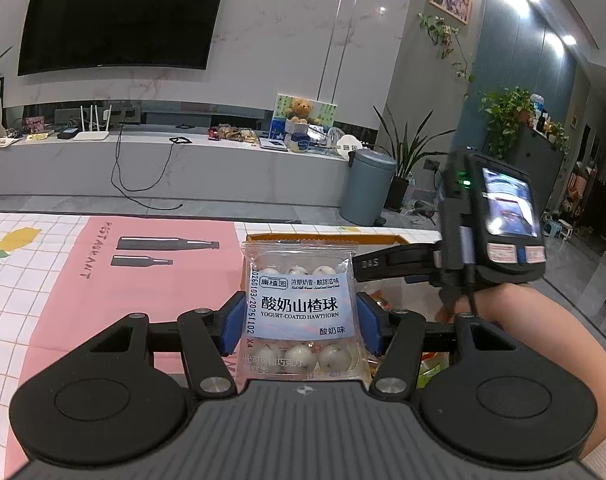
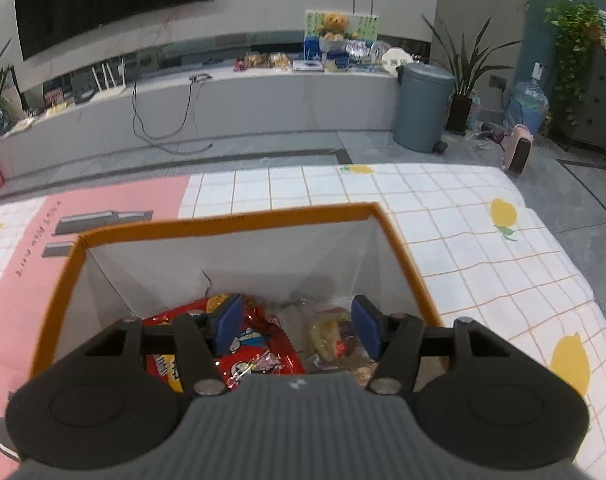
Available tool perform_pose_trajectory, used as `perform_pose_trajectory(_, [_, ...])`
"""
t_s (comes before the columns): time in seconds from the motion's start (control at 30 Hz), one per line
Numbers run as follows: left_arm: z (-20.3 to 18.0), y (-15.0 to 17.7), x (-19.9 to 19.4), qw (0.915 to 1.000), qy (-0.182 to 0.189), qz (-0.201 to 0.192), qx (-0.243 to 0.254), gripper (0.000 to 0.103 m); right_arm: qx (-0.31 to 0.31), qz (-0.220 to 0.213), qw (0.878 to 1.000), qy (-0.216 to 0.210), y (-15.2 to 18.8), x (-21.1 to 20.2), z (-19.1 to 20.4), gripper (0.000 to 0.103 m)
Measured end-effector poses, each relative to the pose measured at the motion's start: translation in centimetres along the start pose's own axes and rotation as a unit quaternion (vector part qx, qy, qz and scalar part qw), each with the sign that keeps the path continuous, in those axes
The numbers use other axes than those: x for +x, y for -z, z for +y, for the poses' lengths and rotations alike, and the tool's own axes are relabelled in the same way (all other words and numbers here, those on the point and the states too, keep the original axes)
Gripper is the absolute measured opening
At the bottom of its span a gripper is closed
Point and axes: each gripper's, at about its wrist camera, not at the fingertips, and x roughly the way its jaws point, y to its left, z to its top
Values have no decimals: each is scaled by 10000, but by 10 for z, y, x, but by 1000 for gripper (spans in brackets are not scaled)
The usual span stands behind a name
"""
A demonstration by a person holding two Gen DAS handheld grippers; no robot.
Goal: Organize snacks
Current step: 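Drop the candy into the box with the right tool while the left carries the hawthorn packet, then lower the hawthorn ball packet into the orange box and open the left tool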
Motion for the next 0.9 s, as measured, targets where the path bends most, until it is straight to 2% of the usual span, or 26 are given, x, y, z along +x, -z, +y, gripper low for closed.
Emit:
perform_pose_trajectory(0.3, [1,-7,-21,9998,114,-162,-9,65,239,-416,9988,-98,10,-56,-10,59])
perform_pose_trajectory(0.63, [-6,-8,-28,9994,272,-182,-61,65,439,-873,9952,-86,46,-126,-31,59])
perform_pose_trajectory(0.9, [-31,1,-14,9975,708,87,23,65,1263,-1243,9841,-84,70,-166,-74,59])
